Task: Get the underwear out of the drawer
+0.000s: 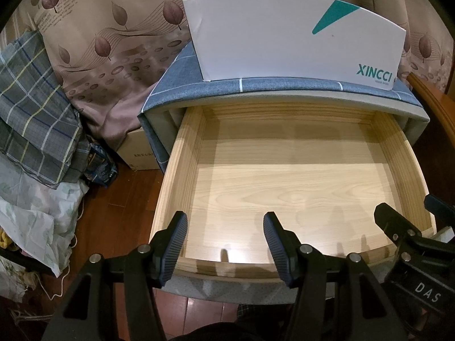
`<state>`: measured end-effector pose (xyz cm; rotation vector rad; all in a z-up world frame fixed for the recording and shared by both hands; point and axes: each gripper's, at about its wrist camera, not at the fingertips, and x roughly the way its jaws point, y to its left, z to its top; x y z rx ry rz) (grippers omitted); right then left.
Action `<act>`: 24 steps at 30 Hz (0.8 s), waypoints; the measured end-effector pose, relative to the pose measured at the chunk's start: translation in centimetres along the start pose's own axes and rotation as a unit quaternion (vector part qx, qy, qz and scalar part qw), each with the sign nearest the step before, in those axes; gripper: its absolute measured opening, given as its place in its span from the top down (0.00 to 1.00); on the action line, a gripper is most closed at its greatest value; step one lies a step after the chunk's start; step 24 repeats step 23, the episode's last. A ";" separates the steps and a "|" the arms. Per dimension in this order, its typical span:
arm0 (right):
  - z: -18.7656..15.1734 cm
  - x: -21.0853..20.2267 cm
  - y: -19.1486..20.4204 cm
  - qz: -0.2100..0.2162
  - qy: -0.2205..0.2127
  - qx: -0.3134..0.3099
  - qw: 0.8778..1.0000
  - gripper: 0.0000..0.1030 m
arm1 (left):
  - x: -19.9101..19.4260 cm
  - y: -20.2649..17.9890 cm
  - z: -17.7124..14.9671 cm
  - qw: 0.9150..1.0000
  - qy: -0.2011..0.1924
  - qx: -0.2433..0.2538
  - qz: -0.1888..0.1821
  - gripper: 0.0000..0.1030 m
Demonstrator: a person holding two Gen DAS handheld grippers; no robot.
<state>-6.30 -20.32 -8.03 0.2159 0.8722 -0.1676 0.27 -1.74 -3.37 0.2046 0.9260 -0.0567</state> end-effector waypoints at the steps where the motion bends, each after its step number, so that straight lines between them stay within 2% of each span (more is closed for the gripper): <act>1: 0.0 0.0 0.0 0.000 0.000 0.000 1.000 0.06 | 0.0 0.0 0.0 1.000 0.000 0.000 0.000 0.45; 24: -0.1 0.2 -0.1 0.002 0.003 -0.004 1.000 0.06 | -0.4 -0.3 -0.1 1.000 -0.010 0.013 0.000 0.45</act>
